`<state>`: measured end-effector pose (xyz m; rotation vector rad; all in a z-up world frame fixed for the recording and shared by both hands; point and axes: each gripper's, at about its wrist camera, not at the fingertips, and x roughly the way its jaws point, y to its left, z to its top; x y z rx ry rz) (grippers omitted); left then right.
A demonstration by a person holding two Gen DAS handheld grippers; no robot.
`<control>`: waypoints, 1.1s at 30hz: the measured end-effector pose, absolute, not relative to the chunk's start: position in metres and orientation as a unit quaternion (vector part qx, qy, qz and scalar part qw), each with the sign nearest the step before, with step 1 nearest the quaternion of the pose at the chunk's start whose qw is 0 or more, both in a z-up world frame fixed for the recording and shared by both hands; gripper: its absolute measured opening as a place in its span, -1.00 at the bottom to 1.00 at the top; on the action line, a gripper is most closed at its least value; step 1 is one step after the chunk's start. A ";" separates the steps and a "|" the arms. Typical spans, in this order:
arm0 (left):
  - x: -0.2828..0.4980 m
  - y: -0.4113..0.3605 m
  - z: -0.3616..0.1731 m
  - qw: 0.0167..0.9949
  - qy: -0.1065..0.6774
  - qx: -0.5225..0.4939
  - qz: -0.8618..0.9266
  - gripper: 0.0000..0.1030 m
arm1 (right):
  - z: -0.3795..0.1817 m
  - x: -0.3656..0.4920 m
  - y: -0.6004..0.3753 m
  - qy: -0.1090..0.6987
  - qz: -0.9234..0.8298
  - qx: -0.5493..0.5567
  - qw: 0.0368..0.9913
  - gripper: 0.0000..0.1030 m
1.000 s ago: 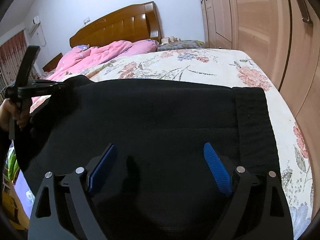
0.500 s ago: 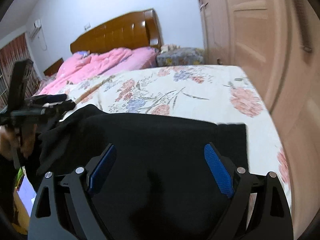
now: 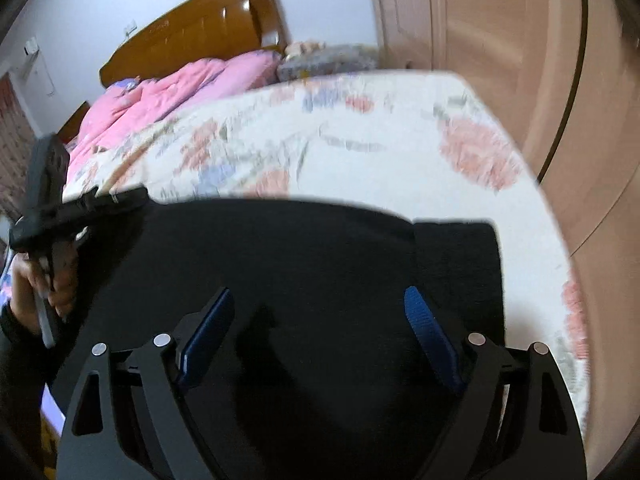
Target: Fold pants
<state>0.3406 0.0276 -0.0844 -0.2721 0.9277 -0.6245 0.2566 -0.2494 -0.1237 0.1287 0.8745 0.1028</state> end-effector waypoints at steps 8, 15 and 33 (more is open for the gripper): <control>0.334 0.011 -0.084 0.867 0.408 -0.122 -0.259 0.01 | -0.145 0.297 -0.237 0.467 0.033 0.021 0.884 0.69; 0.310 0.026 -0.053 0.893 0.391 -0.117 -0.190 0.61 | -0.106 0.244 -0.236 0.387 0.029 0.010 0.922 0.71; 0.086 0.068 -0.077 0.932 0.339 0.098 -0.087 0.96 | -0.143 0.172 -0.186 0.382 0.064 -0.060 0.920 0.75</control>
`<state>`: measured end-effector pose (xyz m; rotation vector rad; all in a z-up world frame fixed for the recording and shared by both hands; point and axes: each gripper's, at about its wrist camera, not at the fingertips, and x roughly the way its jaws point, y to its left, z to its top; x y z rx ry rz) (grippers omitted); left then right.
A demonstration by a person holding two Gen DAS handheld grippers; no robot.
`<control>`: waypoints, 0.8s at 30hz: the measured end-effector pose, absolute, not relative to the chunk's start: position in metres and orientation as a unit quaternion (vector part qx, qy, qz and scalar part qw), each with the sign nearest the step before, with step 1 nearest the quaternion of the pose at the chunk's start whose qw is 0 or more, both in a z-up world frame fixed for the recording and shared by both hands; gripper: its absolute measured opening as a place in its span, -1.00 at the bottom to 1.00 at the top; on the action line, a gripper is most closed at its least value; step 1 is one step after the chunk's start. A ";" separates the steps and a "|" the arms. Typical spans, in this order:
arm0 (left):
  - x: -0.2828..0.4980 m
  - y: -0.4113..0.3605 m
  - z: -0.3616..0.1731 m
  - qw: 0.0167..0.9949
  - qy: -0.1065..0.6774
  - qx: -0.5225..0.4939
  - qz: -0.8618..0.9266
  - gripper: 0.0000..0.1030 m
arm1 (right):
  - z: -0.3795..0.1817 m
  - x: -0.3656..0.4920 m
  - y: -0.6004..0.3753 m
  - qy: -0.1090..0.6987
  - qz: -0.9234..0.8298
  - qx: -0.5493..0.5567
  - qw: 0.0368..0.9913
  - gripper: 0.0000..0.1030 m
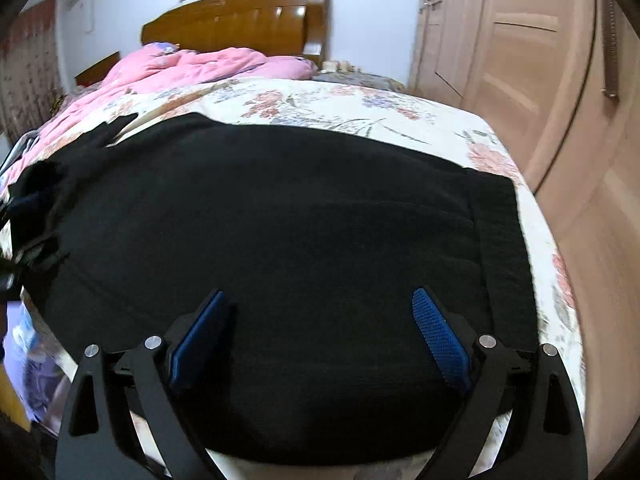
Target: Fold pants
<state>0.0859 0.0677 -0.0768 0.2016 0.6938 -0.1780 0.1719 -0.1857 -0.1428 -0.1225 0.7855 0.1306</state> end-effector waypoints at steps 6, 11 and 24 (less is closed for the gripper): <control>0.087 0.186 -0.036 0.942 0.314 -0.088 -0.081 0.96 | -0.127 0.166 -0.168 0.354 0.079 -0.054 0.930 0.75; 0.183 0.208 -0.005 0.922 0.387 0.003 0.008 0.96 | -0.124 0.175 -0.126 0.354 0.115 -0.068 0.926 0.78; 0.303 0.214 -0.064 0.876 0.480 0.023 0.037 -0.82 | -0.153 0.179 -0.108 0.390 0.147 -0.057 0.907 0.78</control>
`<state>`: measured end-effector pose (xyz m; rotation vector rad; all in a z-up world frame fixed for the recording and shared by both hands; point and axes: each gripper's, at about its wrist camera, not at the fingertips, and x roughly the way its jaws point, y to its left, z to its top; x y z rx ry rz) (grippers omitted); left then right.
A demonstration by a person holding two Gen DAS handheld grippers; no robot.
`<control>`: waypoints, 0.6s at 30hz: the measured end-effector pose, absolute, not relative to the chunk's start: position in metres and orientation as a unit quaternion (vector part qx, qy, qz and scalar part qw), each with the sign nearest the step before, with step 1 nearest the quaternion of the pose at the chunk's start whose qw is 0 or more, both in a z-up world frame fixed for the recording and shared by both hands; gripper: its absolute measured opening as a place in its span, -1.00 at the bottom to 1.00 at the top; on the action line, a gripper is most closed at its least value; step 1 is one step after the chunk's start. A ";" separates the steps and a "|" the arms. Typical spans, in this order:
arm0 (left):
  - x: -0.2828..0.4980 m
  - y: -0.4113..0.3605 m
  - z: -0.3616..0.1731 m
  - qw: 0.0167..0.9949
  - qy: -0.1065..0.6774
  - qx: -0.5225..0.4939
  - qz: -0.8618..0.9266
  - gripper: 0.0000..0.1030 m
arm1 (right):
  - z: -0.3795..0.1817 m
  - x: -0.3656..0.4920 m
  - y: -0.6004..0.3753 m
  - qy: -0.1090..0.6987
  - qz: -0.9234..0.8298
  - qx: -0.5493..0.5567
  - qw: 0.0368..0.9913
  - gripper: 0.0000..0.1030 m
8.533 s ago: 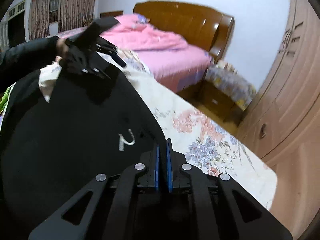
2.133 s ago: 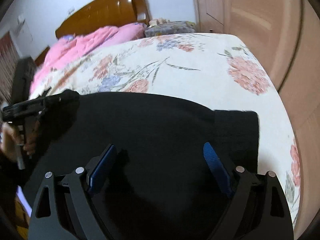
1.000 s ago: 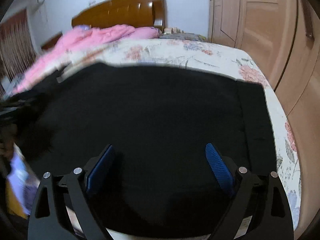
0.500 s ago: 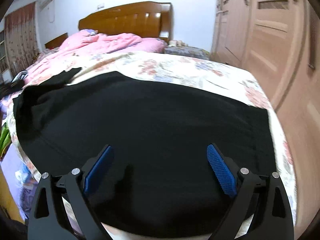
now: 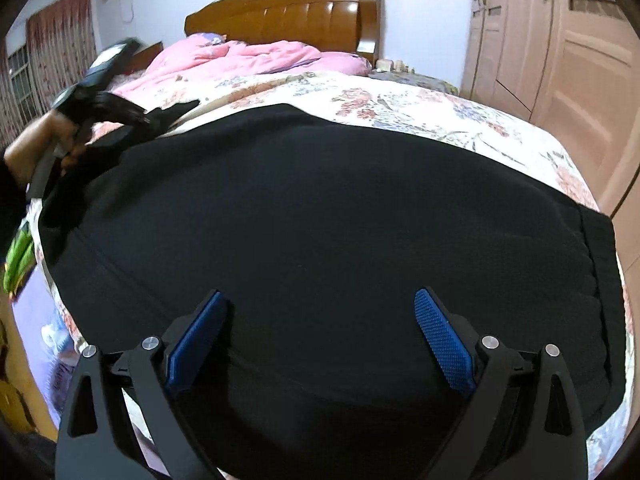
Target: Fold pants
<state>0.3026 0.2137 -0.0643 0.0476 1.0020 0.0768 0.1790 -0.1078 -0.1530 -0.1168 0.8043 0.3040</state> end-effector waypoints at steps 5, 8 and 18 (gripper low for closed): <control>0.195 0.289 -0.005 0.944 0.306 -0.115 0.039 -0.85 | -0.147 0.181 -0.109 0.386 0.157 -0.039 0.908 0.78; 0.117 0.335 0.005 0.950 0.241 -0.188 0.064 -0.85 | -0.137 0.188 -0.094 0.379 0.195 -0.031 0.904 0.79; 0.001 0.438 -0.113 0.893 0.272 -0.325 0.151 -0.25 | -0.076 0.272 0.082 0.307 0.432 -0.204 0.823 0.27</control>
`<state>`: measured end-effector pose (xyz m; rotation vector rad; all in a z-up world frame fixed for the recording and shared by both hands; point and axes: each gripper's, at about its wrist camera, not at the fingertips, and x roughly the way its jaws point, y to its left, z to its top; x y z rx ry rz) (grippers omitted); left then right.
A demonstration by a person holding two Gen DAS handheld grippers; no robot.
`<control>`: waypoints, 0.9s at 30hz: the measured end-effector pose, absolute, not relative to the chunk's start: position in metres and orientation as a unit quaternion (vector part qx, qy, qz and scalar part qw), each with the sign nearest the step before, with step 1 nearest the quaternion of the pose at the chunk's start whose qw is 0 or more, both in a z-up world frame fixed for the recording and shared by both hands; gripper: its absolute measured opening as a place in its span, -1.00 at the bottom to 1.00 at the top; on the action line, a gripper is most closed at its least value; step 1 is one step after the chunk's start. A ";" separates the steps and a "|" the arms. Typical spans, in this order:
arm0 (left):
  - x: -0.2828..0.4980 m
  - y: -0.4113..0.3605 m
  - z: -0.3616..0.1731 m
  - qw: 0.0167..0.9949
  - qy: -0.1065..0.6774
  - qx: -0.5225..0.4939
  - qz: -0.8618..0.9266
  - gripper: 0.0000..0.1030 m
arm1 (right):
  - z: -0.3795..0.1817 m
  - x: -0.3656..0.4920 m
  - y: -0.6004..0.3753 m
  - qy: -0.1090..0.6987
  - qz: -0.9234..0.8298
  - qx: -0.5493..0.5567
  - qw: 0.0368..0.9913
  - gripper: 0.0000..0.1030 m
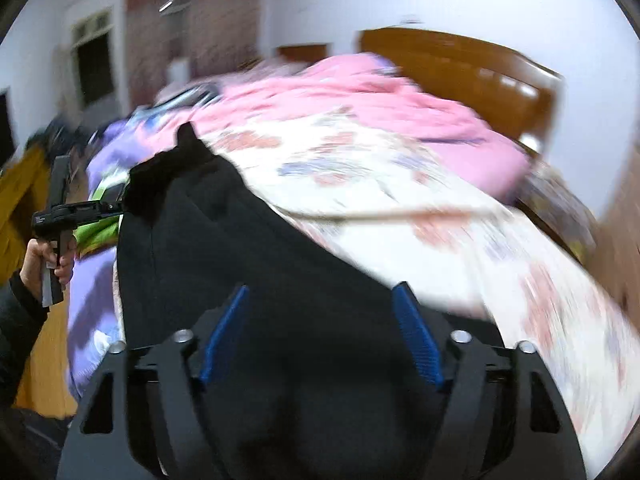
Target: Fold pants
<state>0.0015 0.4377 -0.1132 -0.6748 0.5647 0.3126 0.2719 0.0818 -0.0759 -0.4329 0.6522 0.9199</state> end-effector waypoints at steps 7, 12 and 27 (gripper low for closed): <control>-0.028 0.432 -0.097 0.913 0.219 -0.308 0.150 0.53 | -0.109 0.350 0.174 0.346 0.473 -0.301 0.752 -0.19; 0.002 0.392 -0.052 0.947 0.238 -0.177 0.121 0.71 | -0.132 0.333 0.179 0.343 0.545 -0.354 0.678 -0.20; 0.101 0.395 -0.077 0.932 0.330 -0.072 0.131 0.84 | -0.147 0.339 0.185 0.391 0.630 -0.329 0.584 -0.45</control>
